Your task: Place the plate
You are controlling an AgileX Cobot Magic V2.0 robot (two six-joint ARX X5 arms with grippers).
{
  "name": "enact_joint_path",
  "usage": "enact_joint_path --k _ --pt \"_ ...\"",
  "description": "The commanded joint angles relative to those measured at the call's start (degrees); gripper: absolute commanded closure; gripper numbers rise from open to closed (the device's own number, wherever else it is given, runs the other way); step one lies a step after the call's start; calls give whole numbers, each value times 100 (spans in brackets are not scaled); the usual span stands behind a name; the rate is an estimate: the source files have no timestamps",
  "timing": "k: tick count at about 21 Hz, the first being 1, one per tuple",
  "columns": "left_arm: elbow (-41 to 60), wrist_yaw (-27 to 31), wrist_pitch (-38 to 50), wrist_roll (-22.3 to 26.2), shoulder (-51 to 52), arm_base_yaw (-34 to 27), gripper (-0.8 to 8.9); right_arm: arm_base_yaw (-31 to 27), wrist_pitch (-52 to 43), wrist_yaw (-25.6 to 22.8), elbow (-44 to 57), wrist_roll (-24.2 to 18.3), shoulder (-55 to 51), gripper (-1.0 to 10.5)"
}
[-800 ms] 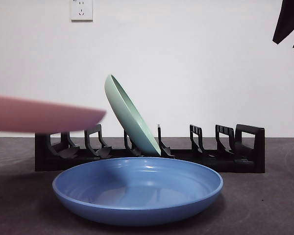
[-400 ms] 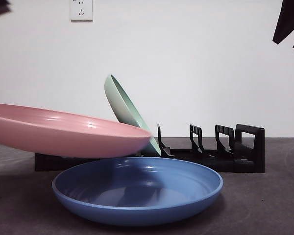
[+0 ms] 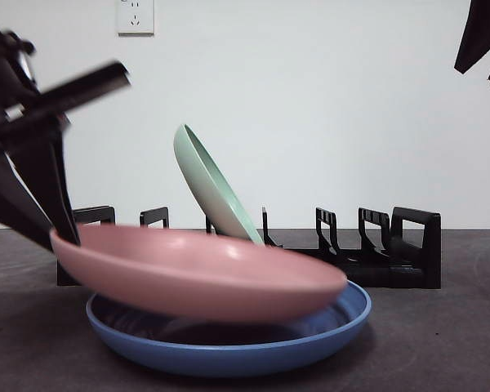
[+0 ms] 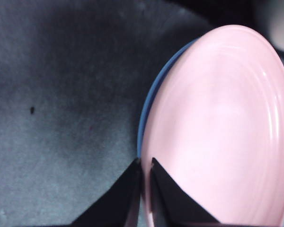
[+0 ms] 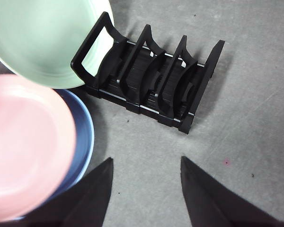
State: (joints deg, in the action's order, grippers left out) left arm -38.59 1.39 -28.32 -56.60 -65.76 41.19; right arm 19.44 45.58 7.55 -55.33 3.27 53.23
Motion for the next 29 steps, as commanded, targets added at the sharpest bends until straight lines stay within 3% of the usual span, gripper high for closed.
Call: enact_joint_path --k 1,14,20,22,24,26,29 --pt "-339 13 83 59 -380 118 797 48 -48 -4 -44 -31 20 722" --pt "-695 57 -267 444 -1147 245 790 219 -48 -7 -44 -55 11 722" --pt "-710 31 -452 758 -1132 243 587 219 -39 -4 -44 -57 9 722" --pt "-826 31 -807 1176 -1016 227 581 219 -26 -2 -44 -57 9 722" --pt "-1032 37 -1169 1766 -717 166 506 219 17 13 -44 -55 11 722" --pt "-1257 79 -1370 2479 -271 39 492 219 61 114 -44 -50 11 717" --pt "-1504 455 -1585 3571 481 -365 492 219 74 485 -55 55 28 624"
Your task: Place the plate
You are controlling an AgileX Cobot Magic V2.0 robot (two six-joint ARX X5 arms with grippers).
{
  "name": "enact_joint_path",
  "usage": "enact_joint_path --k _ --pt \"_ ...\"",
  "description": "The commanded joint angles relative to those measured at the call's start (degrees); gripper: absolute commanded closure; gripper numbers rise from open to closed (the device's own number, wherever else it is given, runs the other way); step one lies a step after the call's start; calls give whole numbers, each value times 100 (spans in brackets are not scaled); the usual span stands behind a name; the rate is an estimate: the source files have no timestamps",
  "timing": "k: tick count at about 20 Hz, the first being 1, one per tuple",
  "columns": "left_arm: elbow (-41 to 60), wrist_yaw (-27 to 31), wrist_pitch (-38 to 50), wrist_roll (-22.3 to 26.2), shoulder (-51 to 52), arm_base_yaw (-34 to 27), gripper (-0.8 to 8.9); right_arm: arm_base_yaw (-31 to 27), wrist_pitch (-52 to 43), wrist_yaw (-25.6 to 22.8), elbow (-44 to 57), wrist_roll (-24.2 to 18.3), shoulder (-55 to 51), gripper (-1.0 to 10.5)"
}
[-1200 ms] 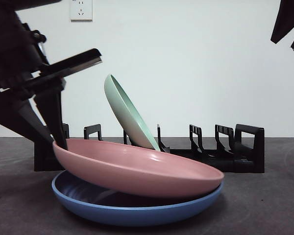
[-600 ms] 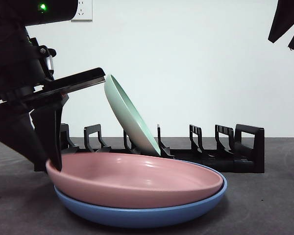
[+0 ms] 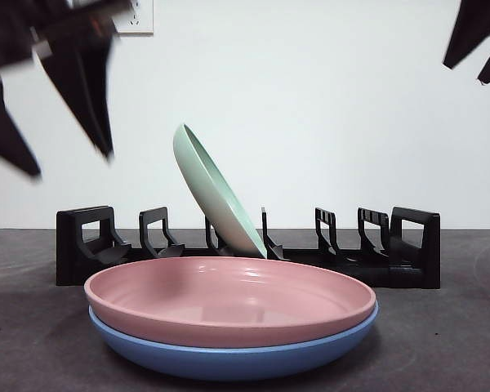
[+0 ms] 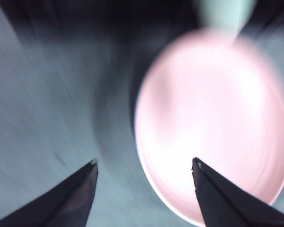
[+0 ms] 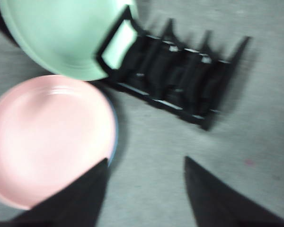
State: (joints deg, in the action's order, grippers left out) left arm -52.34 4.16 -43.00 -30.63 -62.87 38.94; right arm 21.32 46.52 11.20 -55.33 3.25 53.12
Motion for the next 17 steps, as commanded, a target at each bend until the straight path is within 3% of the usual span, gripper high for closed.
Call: enact_joint_path --k 1,6,8,13,17 --pt "-162 210 -184 1270 393 -317 492 31 -24 221 -72 122 72 620" --pt "-164 210 -776 2439 1349 -1687 492 83 -9 1266 -621 601 717 621" --pt "-164 205 -861 2573 1547 -2140 492 256 70 1611 -1134 704 1261 621" --pt "-164 201 -850 2520 1687 -2415 492 977 109 1556 -2667 706 3003 627" --pt "-164 201 -839 2330 1685 -2415 492 1410 157 1233 -3735 697 4229 708"
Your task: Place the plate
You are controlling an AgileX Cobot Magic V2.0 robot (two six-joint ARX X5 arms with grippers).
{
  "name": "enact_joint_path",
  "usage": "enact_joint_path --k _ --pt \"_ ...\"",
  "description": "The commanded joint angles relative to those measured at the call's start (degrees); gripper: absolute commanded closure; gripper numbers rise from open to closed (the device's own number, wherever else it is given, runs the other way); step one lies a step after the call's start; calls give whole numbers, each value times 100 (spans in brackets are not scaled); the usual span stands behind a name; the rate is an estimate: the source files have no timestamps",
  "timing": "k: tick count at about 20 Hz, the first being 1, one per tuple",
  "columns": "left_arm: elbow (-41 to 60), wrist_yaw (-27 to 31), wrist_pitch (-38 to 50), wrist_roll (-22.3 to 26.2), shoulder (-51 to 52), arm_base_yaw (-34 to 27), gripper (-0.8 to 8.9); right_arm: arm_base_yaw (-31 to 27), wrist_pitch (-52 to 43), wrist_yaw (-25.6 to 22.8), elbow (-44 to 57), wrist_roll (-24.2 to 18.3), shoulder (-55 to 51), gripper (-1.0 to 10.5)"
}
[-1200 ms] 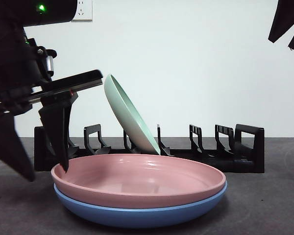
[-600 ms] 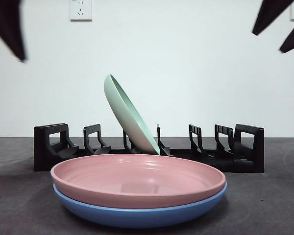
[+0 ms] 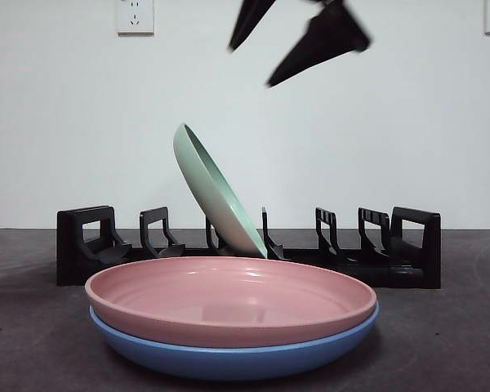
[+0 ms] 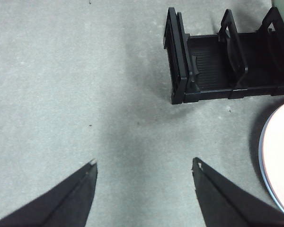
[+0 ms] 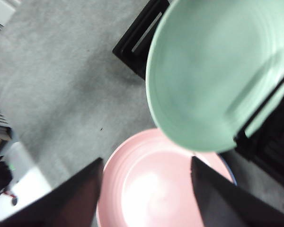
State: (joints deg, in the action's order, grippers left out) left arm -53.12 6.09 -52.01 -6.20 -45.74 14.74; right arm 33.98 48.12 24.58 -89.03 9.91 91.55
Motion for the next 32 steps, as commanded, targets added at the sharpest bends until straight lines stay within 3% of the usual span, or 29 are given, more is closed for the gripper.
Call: enact_joint_path --k 1,7,12,16,21,32 --pt "-85 9 63 -201 -28 4 493 236 -9 -234 -608 17 638 708" --pt "-85 9 111 -221 -28 4 493 612 -50 -852 -1867 15 1742 677" --pt "-85 9 409 -254 -28 4 493 763 -122 -1261 -2166 50 2212 677" --pt "-85 9 459 -354 -28 4 493 796 -238 -1283 -2166 173 2404 678" --pt "-85 9 542 -352 -28 4 493 833 -240 -1309 -2166 177 2417 869" --pt "-85 9 667 -557 -31 4 496 841 -90 -1268 -2175 278 2011 928"
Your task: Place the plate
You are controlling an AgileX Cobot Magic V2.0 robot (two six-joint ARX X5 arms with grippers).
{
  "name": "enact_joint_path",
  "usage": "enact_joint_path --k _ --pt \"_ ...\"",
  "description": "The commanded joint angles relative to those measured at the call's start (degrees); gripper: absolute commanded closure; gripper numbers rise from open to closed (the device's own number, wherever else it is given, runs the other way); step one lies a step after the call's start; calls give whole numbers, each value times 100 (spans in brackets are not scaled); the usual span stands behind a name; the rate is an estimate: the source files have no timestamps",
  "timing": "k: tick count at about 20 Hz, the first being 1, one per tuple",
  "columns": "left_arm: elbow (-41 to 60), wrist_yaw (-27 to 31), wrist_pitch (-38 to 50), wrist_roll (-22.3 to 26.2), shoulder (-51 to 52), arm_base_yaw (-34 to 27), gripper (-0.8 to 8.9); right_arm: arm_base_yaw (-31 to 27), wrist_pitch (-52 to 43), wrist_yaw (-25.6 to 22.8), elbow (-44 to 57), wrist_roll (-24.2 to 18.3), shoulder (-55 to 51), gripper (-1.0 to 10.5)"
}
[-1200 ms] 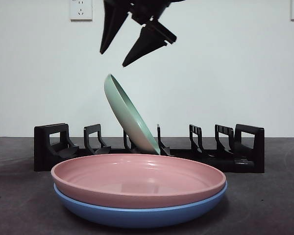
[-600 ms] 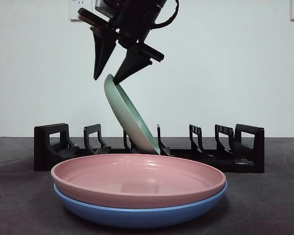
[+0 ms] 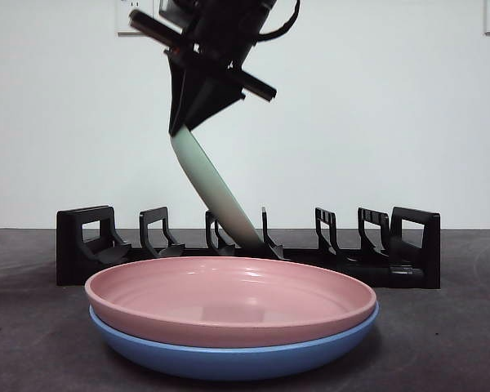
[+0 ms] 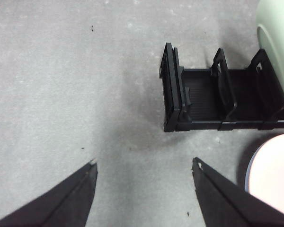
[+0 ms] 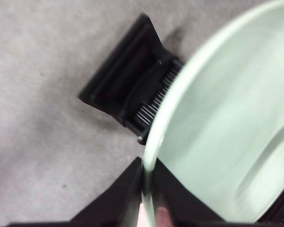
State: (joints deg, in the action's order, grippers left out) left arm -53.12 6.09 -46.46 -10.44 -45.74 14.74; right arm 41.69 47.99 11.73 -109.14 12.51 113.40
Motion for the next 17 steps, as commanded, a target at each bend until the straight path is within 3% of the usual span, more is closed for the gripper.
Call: enact_joint_path --k 1,3,8,11,14,17 --pt "-85 9 140 -144 -31 4 496 70 -66 46 -166 17 -286 928" --pt "-85 9 146 -144 -31 4 496 72 -7 57 -166 17 -535 928" --pt "-85 9 149 -144 -31 4 496 105 46 721 -166 15 -1196 928" --pt "-85 9 149 -142 -31 4 496 238 138 791 -166 -363 -1648 928" --pt "-85 9 149 -142 -31 4 497 446 529 634 -162 -874 -2083 928" --pt "-85 11 149 -160 -31 4 497 787 706 -61 11 -1178 -2461 928"
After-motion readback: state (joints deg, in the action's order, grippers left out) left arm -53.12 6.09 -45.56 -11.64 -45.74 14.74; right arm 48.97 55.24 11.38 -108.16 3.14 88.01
